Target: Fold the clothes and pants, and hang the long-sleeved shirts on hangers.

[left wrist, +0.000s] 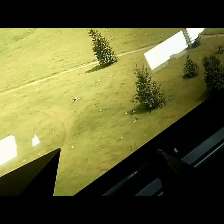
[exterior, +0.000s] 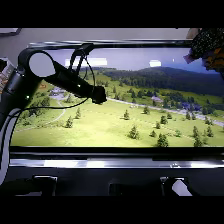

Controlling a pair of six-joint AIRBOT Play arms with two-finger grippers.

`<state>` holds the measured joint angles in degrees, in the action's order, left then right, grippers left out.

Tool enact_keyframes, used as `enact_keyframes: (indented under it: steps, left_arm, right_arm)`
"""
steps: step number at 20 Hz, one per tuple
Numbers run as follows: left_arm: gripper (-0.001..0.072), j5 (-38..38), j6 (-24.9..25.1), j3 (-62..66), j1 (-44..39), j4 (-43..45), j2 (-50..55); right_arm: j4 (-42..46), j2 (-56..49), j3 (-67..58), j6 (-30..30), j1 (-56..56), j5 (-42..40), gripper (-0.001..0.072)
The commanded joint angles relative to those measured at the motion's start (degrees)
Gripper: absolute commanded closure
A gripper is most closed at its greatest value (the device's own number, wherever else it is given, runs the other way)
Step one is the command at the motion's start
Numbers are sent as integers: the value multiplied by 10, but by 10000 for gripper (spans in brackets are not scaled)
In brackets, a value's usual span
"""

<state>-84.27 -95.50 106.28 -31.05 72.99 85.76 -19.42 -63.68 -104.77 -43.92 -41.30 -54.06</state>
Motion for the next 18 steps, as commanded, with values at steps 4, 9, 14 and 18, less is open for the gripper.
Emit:
enact_keyframes:
  steps: [4,9,14,18]
  left_arm:
    - [26,0,-36,0,26,32,-5]
    - [42,0,-44,0,74,54,-40]
    - [316,-6,-39,0,154,62,-99]
    - [545,-36,-1,0,202,86,-135]
  right_arm:
    - [-96,65,0,0,1,45,104]
    - [-325,93,0,-61,1,125,108]
    - [-927,69,0,-401,36,38,247]
    - [-956,-4,1,-501,231,-190,569]
